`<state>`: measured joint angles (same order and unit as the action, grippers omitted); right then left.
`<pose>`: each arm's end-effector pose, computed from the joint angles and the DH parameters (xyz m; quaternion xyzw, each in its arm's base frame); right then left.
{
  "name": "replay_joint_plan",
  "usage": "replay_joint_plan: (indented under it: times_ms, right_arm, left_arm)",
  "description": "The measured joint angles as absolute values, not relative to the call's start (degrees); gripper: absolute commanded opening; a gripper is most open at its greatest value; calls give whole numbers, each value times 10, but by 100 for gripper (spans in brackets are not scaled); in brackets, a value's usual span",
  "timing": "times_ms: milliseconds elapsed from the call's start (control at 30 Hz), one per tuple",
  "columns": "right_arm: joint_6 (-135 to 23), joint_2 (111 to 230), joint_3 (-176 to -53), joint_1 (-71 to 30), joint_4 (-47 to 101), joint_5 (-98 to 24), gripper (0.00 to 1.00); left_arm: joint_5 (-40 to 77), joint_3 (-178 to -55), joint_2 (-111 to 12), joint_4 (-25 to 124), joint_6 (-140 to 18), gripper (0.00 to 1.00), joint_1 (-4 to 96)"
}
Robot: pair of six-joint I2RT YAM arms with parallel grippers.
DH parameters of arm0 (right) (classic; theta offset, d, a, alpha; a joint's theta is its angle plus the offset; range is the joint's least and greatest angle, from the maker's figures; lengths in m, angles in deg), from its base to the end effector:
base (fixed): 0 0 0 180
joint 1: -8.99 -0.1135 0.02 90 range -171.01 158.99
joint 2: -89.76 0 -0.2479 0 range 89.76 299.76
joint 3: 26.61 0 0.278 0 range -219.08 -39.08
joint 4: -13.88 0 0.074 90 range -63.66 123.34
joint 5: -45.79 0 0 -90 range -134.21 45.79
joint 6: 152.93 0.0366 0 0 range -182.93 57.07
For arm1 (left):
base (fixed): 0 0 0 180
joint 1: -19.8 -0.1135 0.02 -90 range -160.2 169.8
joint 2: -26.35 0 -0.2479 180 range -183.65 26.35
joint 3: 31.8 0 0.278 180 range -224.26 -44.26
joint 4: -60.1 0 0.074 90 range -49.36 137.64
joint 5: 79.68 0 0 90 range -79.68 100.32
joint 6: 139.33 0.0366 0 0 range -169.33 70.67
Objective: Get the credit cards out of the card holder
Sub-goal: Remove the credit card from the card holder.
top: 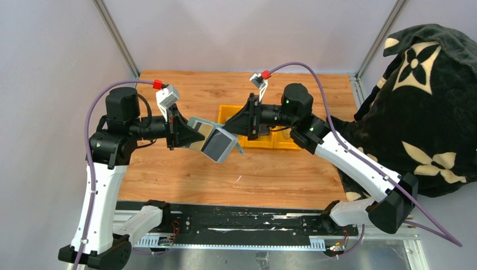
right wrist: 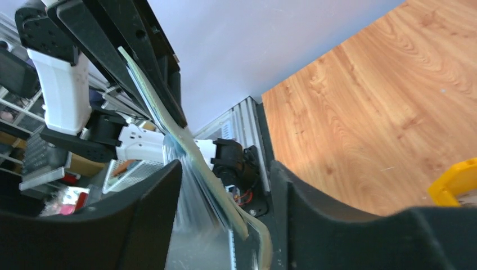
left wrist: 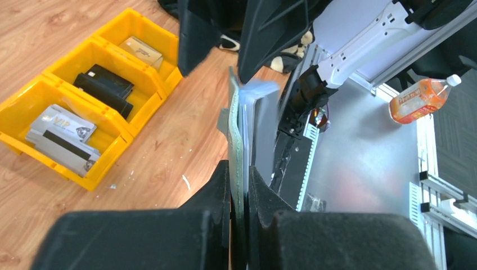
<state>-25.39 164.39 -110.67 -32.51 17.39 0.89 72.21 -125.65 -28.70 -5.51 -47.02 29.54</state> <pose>0.2284 0.2366 0.4084 -0.3060 0.6082 0.6346 0.3657 0.1681 -0.0616 0.4497 0.3446 0.6982 -0.4662 0.4200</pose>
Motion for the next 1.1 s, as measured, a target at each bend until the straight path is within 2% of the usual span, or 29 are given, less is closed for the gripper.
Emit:
replay_joint_plan:
  times_ms: [133,400,767,833,900,1000,1033,1067,1100]
  right_arm:
    - [-251,1651,-1109,-291,166,54,76]
    - [-255,1677,-1144,-287,158,113,78]
    - [-311,1704,-1174,-332,180,175,78]
    - [-325,1704,-1180,-342,184,183,73]
    - [-334,1704,-1181,-347,185,189,63]
    - [-343,1706,-1181,-350,186,201,40]
    - [-347,1707,-1181,-350,186,204,32]
    - [-349,1709,-1181,-350,187,208,22]
    - [-350,1711,-1181,-350,187,210,11]
  left_arm:
    - [714,-1256,-284,-57,-475,0,295]
    - [722,-1256,-289,-57,-499,0,295]
    - [748,-1256,-304,-58,-529,1,295]
    - [751,-1256,-304,-58,-531,1,295]
    - [754,-1256,-304,-58,-533,1,295]
    - [762,-1256,-304,-61,-539,6,295]
    - [764,-1256,-304,-61,-540,9,295]
    - [768,-1256,-304,-61,-541,15,295]
    - [772,-1256,-305,-61,-543,27,295]
